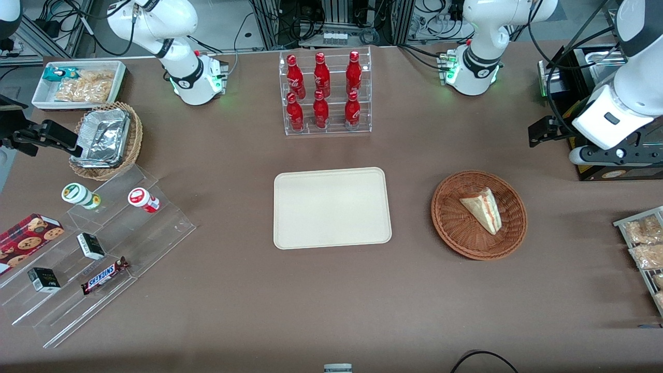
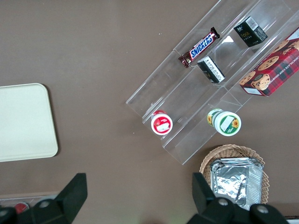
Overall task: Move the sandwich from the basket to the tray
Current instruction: 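Move the left gripper over the sandwich in the wicker basket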
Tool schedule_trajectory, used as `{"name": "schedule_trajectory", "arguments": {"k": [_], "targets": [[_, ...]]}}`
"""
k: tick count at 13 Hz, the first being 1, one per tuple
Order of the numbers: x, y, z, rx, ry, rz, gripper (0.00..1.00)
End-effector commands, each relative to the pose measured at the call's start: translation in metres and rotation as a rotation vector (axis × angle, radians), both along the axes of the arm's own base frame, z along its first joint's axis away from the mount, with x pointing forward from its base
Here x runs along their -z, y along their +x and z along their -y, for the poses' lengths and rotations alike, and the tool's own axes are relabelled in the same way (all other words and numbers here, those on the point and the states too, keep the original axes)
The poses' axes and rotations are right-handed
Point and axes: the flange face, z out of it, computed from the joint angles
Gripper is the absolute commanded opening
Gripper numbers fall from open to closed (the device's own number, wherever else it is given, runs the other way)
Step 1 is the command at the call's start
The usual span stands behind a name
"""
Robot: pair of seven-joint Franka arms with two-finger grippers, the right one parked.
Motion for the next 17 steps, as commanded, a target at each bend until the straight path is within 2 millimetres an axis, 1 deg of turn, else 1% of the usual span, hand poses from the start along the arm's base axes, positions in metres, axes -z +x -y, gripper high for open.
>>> {"name": "schedule_trajectory", "arguments": {"k": [1,2,3,5,8,11,14,17], "targets": [[-0.003,-0.001,0.003,-0.006,-0.012,-0.004,1.0],[0.001,0.0,0.003,-0.008,-0.011,-0.014,1.0],[0.012,0.003,0.003,-0.006,-0.007,-0.033,1.0],[0.037,0.011,0.004,-0.002,-0.002,-0.065,1.0],[0.086,0.015,0.004,-0.007,-0.001,-0.053,1.0],[0.134,0.012,0.004,-0.011,0.001,-0.065,1.0],[0.182,0.005,0.002,-0.025,-0.001,-0.031,1.0],[0.211,-0.001,0.001,-0.176,0.017,0.005,1.0]]}}
